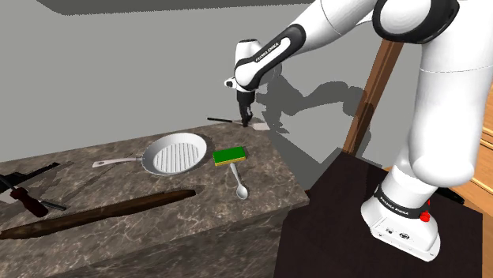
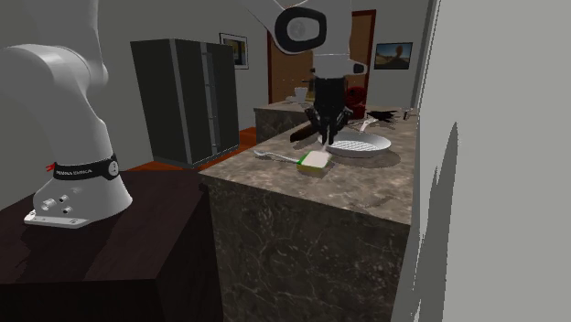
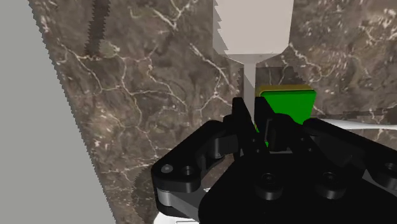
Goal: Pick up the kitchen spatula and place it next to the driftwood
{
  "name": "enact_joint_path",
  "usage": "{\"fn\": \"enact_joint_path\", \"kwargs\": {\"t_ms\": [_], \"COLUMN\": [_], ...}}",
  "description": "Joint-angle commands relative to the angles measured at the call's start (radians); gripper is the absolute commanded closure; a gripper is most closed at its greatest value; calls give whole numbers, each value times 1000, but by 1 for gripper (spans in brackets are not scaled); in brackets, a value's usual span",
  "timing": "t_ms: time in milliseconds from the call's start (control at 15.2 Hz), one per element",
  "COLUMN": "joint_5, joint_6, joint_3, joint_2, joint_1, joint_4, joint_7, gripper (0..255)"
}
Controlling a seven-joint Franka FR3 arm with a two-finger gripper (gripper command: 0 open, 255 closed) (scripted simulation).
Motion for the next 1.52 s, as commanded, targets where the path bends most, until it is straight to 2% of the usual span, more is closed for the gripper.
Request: {"fn": "enact_joint_path", "kwargs": {"t_ms": [0,726,1452], "joint_5": [-7,-47,-95], "joint_6": [4,52,52], "joint_3": [9,93,185], "joint_2": [-24,-100,-78], "joint_1": [22,185,349], "joint_4": [-27,-139,-111], "joint_7": [35,305,590], "gripper": [255,255,255]}}
